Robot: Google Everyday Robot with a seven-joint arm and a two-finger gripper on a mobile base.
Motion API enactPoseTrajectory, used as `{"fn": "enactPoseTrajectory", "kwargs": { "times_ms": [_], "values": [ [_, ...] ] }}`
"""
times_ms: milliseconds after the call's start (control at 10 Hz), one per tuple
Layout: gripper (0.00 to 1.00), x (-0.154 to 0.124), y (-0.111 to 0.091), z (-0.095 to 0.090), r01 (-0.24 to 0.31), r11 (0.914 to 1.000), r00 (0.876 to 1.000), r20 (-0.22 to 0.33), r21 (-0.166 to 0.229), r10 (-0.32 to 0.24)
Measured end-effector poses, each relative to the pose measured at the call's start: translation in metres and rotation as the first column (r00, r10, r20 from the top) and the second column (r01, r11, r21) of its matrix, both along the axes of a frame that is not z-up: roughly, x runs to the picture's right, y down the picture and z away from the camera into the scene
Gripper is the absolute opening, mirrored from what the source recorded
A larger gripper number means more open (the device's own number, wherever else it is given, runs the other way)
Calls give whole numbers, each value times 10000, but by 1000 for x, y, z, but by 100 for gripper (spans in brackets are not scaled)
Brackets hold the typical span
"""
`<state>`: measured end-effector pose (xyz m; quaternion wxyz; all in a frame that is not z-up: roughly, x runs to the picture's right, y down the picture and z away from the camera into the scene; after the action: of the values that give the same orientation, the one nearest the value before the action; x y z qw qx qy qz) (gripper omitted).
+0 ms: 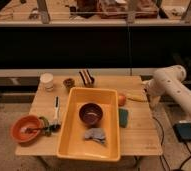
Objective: Wipe purple bowl with sponge
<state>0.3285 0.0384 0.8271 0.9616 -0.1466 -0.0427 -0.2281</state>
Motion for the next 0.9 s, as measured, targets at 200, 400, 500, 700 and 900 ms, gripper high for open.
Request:
{"fn": "enactPoseTrajectory", "kwargs": {
  "times_ms": [200,400,500,700,900],
  "values": [
    [80,11,7,-31,1106,9926,9938,86,506,-1112],
    [80,11,7,-36,1333,9892,9909,124,617,-1343],
    [80,11,6,-37,1325,9892,9910,120,625,-1335],
    [80,12,7,-36,1438,9878,9891,226,604,-1454],
    [80,-3,14,-36,2288,9720,9662,1095,542,-2335]
  ]
}}
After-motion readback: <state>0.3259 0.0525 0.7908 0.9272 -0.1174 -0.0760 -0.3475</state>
